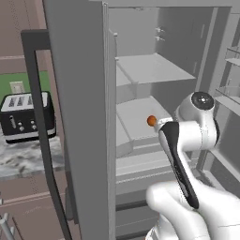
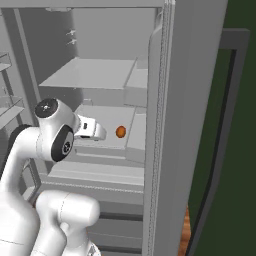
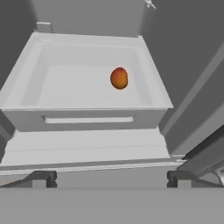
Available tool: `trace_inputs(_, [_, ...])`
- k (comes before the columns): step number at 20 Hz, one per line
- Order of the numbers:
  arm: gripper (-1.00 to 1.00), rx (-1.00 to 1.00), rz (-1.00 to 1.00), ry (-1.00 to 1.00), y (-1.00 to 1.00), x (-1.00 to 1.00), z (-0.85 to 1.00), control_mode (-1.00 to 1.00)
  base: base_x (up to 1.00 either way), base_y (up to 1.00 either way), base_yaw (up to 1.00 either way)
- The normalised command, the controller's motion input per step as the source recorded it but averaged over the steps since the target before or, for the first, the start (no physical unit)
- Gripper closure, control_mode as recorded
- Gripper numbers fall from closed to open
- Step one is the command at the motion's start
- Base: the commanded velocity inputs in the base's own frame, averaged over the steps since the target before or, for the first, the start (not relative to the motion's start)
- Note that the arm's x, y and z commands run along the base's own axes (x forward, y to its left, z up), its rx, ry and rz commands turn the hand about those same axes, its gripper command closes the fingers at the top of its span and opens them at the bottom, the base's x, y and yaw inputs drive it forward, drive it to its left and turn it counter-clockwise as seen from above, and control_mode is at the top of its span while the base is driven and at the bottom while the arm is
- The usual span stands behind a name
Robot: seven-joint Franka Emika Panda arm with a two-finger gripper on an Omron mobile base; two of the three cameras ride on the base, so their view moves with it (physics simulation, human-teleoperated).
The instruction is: Retrieve the peach and mango from the fridge and place them into the bowl on the dining table.
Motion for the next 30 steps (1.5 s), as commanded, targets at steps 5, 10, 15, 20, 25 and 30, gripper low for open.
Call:
trace_inputs(5, [-1.0,0.01,0.0,0.07,-0.04,0.47,0.0,-1.0,0.0,0.0,0.0])
trace_inputs(10, [-1.0,0.01,0.0,0.09,-0.04,0.34,-0.01,-1.0,0.0,0.0,0.0])
trace_inputs(15, [-1.0,0.0,0.0,0.01,0.0,0.25,-0.12,-1.0,0.0,0.0,0.0])
trace_inputs(20, [-1.0,0.0,0.0,0.0,0.0,0.26,-0.2,-1.0,0.0,0.0,0.0])
trace_inputs(25, [-1.0,0.0,0.0,0.0,-0.02,0.26,-0.3,-1.0,0.0,0.0,0.0])
trace_inputs(30, [-1.0,0.0,0.0,0.0,-0.04,0.27,-0.21,-1.0,0.0,0.0,0.0])
